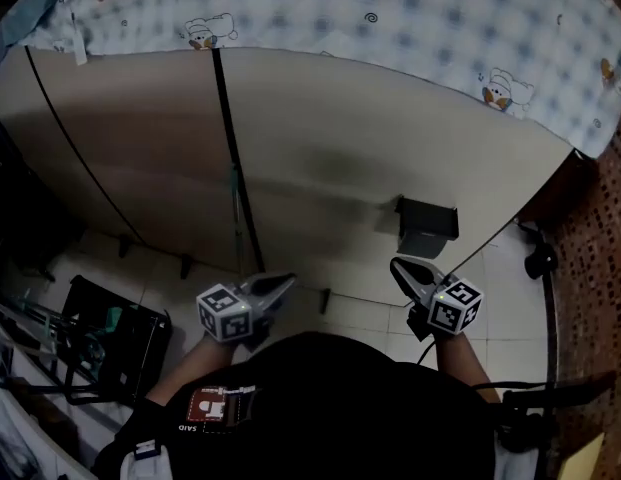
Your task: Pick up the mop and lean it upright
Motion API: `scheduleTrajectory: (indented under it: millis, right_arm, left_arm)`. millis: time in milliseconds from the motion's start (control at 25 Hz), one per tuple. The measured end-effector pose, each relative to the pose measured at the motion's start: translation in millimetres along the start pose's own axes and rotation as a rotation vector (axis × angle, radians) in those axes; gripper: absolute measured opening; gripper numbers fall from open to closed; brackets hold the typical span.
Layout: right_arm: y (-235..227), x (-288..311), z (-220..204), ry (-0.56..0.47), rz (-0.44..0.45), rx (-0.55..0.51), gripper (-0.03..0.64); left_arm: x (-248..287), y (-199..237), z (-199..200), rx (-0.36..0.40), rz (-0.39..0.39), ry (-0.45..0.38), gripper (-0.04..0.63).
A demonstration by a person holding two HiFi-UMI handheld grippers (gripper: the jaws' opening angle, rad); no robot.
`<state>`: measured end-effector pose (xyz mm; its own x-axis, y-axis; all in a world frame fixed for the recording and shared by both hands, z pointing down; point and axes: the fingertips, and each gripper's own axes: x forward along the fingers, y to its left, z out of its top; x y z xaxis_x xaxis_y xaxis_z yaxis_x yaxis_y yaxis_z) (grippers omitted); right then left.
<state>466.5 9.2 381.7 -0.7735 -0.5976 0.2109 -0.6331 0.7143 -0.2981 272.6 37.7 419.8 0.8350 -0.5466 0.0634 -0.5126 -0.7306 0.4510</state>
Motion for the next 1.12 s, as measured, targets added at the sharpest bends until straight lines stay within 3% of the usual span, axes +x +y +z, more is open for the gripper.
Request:
scheduleTrajectory:
  millis: [200, 400, 720, 880, 1120]
  right_arm:
    - [31, 77, 16, -0.006, 0.016, -0.002, 0.014]
    - [45, 132, 12, 0.04, 0.06, 0.007, 0.015]
    - [31, 175, 15, 0.054, 0.194, -0.045, 0.015]
    - [25, 205, 15, 0.066, 0.293, -0.067, 0.014]
    - [20, 231, 13, 0.073, 0.356, -0.008, 0.015]
  left_arm:
    - [-68, 63, 25, 0.003, 0.056, 0.0, 0.002]
    - [-95, 98, 34, -0.033, 0.09, -0.027, 0.002]
    - [-75, 111, 43, -0.025, 0.168, -0.057, 0.002]
    - [-74, 132, 57, -0.021, 0.245, -0.073, 0.002]
    - [-62, 151, 65, -0.016, 0.258, -0.053, 0.002]
